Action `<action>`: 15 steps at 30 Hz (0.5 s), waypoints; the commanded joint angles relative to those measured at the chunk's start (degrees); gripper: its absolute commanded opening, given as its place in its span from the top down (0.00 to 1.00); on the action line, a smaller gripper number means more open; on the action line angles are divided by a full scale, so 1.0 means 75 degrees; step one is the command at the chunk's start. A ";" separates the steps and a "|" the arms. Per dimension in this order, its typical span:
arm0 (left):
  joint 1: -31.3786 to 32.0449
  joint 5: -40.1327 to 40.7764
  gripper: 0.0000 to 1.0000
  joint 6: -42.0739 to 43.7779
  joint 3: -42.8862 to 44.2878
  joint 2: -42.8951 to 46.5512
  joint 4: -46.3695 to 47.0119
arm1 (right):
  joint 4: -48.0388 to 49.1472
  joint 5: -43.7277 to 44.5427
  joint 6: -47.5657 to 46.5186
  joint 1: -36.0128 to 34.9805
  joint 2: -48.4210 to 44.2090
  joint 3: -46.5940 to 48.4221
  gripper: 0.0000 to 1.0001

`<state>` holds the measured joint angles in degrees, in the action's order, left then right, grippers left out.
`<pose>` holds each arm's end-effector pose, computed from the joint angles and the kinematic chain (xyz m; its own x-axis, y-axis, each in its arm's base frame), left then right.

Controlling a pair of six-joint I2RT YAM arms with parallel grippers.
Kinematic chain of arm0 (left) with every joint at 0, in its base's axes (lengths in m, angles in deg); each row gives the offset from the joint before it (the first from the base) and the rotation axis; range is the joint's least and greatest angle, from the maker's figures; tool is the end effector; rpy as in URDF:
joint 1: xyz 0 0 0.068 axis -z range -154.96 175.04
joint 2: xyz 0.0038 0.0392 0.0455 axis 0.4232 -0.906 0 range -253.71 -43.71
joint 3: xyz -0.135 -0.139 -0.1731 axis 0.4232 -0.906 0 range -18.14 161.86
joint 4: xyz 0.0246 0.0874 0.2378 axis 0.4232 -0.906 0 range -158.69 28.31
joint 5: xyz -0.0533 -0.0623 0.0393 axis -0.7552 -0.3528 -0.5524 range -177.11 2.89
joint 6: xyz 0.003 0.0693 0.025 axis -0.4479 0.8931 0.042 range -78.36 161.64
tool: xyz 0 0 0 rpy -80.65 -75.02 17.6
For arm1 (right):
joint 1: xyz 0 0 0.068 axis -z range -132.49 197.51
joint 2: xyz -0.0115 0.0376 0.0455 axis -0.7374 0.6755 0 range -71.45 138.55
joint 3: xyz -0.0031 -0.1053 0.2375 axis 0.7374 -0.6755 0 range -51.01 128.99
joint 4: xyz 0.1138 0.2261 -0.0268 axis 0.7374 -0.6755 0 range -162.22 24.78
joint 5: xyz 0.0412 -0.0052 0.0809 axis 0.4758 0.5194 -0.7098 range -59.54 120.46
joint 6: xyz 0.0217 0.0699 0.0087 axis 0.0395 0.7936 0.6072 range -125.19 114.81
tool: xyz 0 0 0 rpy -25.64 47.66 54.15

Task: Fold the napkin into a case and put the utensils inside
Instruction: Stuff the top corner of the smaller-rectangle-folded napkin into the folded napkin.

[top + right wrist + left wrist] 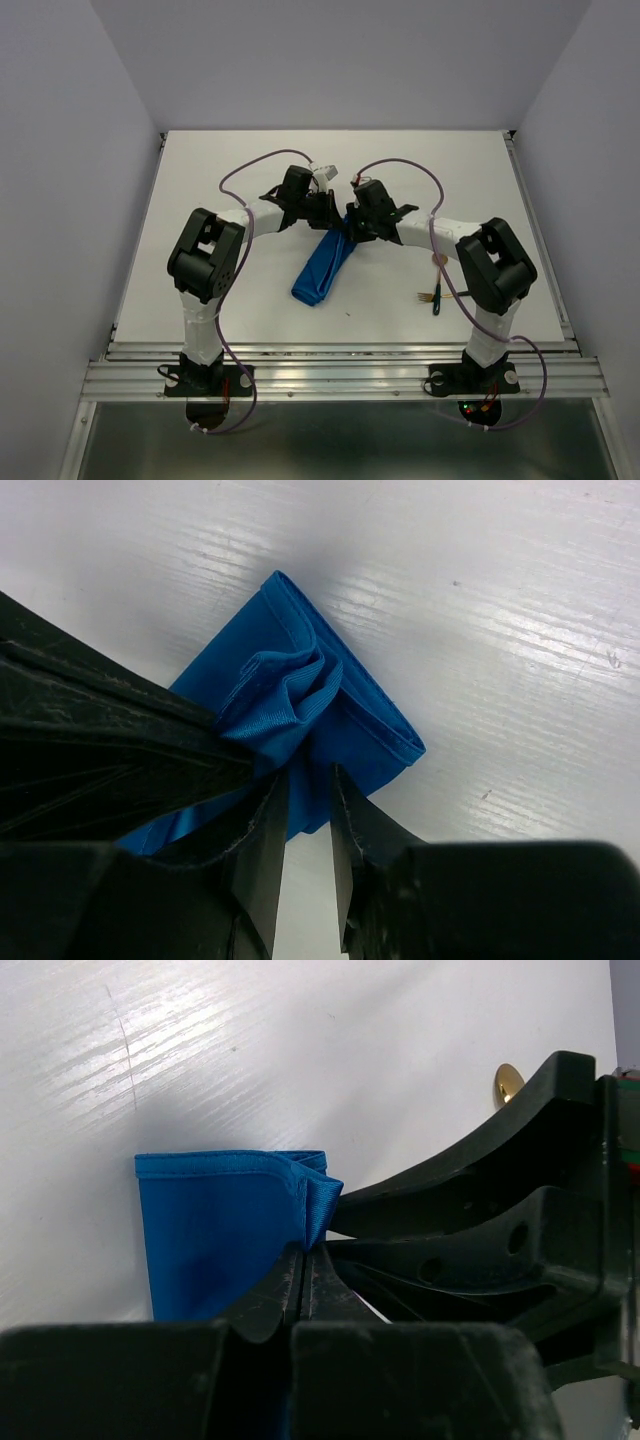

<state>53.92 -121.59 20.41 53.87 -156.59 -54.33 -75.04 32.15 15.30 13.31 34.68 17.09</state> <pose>0.3688 -0.2433 0.1652 -0.7445 0.0698 -0.6639 0.5813 0.5569 -0.5933 0.3358 0.2259 0.1545 -0.7653 -0.0971 -0.6363 -0.2963 0.9307 0.2143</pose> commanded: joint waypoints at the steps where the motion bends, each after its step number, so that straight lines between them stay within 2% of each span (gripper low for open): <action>1: -0.0019 -0.0325 1.00 -0.0063 0.0090 0.0262 0.0074 | 0.0278 0.0301 -0.0189 -0.0116 0.0064 0.0237 0.71; 15: -0.0019 -0.0383 1.00 -0.0063 0.0126 0.0262 -0.0031 | 0.0419 0.0922 -0.0318 -0.0421 0.0439 0.0553 0.71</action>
<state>53.81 -122.88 19.97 53.87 -156.59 -54.49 -74.41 36.28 14.04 12.00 36.60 17.96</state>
